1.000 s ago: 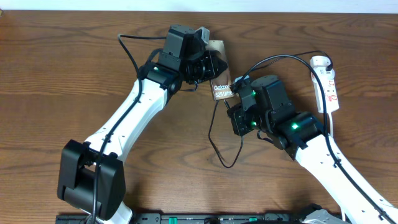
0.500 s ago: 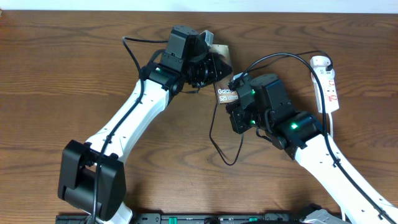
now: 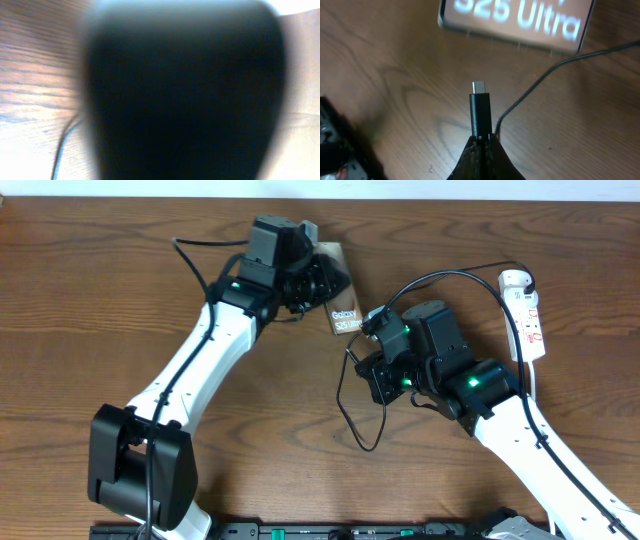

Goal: Plug charger to phone and switch on socket

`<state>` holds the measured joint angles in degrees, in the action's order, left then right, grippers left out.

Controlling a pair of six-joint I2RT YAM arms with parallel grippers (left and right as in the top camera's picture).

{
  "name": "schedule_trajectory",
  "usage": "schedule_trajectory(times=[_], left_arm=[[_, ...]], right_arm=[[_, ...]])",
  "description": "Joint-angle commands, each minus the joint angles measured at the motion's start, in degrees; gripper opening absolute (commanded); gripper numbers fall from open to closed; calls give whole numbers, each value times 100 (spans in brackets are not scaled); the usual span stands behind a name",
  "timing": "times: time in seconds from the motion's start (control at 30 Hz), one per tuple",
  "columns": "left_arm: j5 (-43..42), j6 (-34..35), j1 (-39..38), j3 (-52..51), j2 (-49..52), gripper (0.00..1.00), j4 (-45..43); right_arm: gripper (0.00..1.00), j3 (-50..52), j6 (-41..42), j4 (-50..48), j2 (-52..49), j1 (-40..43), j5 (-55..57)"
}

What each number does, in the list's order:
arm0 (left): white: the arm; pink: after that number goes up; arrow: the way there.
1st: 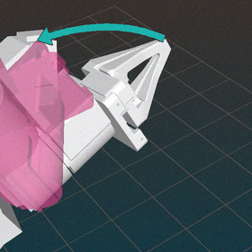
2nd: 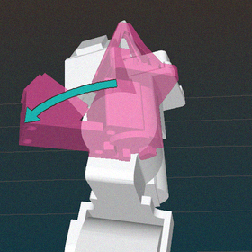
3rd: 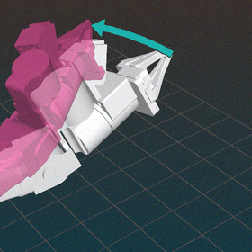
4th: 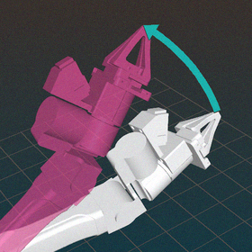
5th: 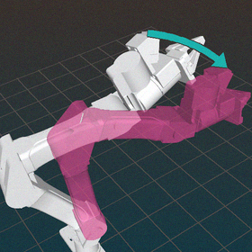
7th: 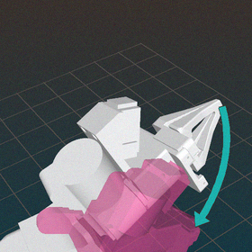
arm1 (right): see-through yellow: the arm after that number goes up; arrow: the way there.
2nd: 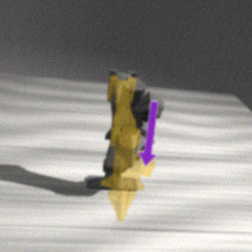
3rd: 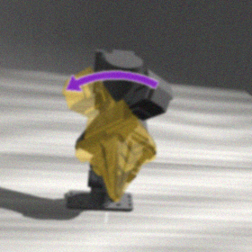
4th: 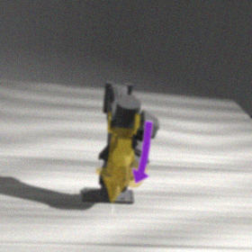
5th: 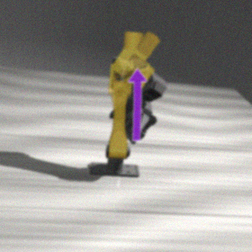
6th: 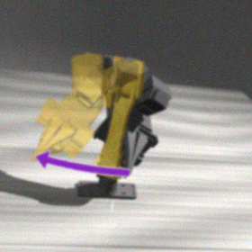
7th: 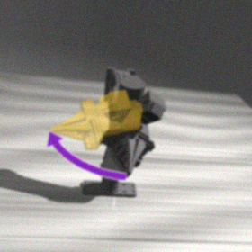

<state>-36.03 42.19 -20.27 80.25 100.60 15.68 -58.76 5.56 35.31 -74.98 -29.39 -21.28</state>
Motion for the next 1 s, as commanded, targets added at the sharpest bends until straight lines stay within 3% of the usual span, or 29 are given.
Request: schedule_trajectory(times=[0.0, 0.37, 0.63, 0.97], left_arm=[[-249, 13, 59, 103, -138, 7, -20], [-35, 17, -157, 103, -138, 7, 575], [-33, 970, -157, 103, -138, 7, 813], [1064, 1104, -157, 103, -138, 7, 1792]], right_arm=[[1, -129, -31, -44, 9, 9, -264], [1, -129, -162, -164, 7, -166, 527], [1, -129, -505, 116, 7, -649, 1294], [1, -129, -649, 260, 7, -820, 1665]])
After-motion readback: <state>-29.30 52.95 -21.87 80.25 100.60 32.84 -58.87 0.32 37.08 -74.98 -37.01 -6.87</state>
